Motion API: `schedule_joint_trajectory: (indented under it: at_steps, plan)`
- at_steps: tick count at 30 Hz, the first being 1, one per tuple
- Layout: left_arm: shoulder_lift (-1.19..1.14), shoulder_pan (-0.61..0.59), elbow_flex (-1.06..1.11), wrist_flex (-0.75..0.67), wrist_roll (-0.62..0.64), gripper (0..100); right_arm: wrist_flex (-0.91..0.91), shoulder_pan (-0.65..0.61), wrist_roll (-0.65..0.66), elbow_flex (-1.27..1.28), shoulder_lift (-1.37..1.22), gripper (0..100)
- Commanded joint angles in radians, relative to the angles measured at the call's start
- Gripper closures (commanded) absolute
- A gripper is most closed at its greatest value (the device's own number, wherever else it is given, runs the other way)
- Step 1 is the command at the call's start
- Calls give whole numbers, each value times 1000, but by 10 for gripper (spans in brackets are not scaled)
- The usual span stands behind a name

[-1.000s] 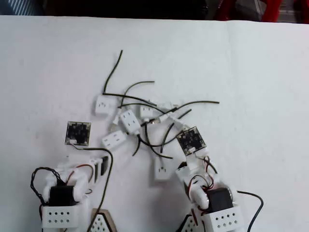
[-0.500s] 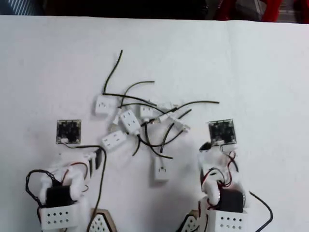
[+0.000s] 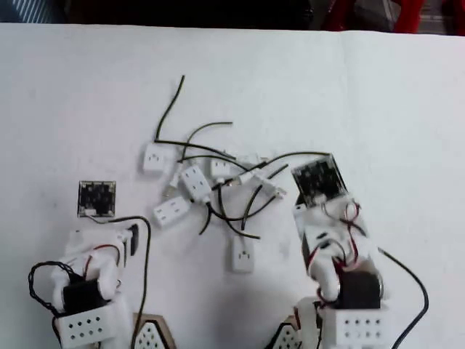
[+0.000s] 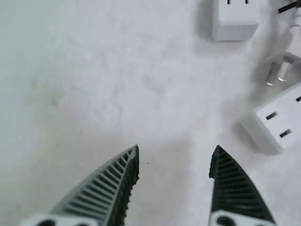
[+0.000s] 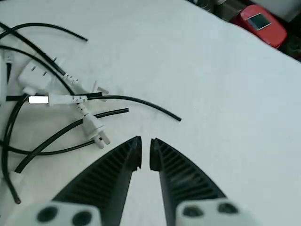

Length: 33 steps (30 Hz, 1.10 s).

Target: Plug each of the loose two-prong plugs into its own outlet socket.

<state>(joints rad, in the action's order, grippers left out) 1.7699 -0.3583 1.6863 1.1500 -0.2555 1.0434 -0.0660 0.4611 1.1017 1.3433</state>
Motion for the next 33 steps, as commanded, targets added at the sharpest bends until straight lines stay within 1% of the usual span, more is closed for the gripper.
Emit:
schedule_joint_trajectory:
  at_steps: [1, 7, 15, 19, 21, 26, 29, 33]
  plan:
    - [-1, -12, -21, -25, -8, 755, 73, -48, 5, -219, -334, 906]
    - [-1, -12, -3, -32, -9, 755, 183, -108, 11, -508, -788, 905]
    - [-1, -12, 0, -32, -9, 755, 326, -185, 14, -878, -1282, 899]
    - [-1, -12, 0, -31, -9, 755, 423, -209, 20, -1065, -1495, 845]
    - [-1, -12, 0, -29, -9, 755, 469, -214, 61, -1154, -1581, 827]
    - [-1, -12, 0, -28, -9, 755, 538, -220, 127, -1327, -1745, 829]
    - [-1, -12, 0, -26, -9, 755, 559, -214, 158, -1378, -1810, 829]
    - [-1, -12, 0, -25, -9, 755, 556, -214, 161, -1418, -1879, 829]
